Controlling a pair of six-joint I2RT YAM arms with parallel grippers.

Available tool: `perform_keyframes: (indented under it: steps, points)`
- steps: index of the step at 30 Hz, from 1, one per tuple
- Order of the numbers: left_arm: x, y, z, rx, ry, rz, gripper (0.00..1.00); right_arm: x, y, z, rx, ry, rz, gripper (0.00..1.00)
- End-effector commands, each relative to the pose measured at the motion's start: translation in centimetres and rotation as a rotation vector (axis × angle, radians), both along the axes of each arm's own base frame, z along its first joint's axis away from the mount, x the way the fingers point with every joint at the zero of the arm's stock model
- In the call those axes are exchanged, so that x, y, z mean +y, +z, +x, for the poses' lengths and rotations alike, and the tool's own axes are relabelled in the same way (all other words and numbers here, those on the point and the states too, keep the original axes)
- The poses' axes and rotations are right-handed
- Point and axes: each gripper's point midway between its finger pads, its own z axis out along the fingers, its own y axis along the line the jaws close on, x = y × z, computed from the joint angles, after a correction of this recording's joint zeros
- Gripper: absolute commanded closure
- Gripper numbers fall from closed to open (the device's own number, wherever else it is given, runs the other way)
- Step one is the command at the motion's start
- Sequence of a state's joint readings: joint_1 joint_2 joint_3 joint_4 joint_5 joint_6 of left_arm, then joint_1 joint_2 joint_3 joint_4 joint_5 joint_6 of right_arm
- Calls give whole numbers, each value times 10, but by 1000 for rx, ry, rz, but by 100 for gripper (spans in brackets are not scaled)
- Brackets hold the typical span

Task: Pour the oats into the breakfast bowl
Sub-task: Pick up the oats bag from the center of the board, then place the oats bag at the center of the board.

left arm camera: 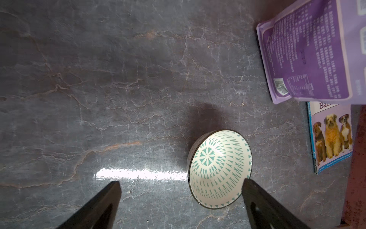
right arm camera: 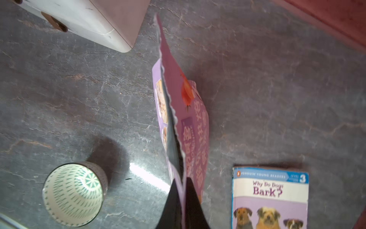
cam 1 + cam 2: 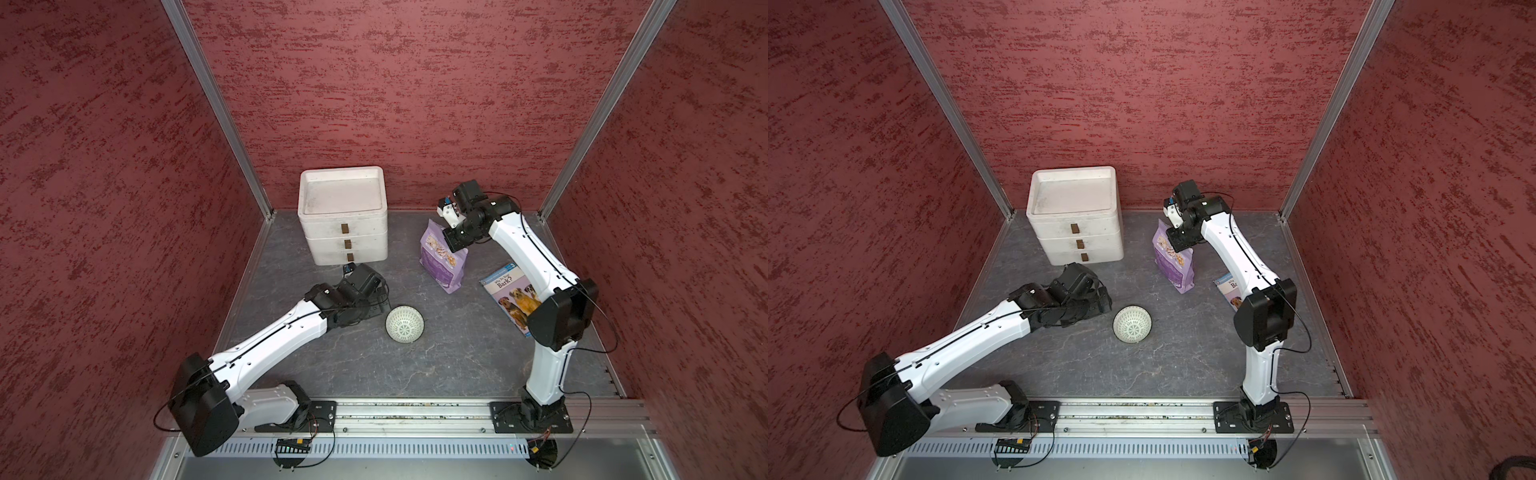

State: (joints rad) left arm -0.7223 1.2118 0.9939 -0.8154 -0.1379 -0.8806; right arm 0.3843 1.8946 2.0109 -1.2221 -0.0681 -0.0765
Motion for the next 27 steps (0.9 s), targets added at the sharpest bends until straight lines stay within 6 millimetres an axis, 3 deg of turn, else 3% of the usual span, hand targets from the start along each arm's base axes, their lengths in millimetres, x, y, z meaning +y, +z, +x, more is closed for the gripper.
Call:
perform_keyframes:
  steps: [1,9,18,21,23,24,27]
  points:
    - [-1,22,10,-110,8,-63,2,-16,80,-33,-119,-203,162,100]
    - [-44,59,17,-161,10,-350,10,-23,58,-98,-40,-367,320,100]
    - [-97,60,16,-117,-47,-389,16,-18,0,-126,29,-388,286,100]
    - [-110,61,12,-99,-75,-378,16,-20,-1,-134,21,-381,305,87]
    - [-117,62,10,-93,-83,-384,17,-19,9,-139,-17,-368,355,58]
    - [-123,63,10,-94,-89,-398,17,-18,15,-141,-35,-359,385,52]
    - [-143,66,8,-96,-120,-446,18,-19,24,-147,-40,-362,419,44]
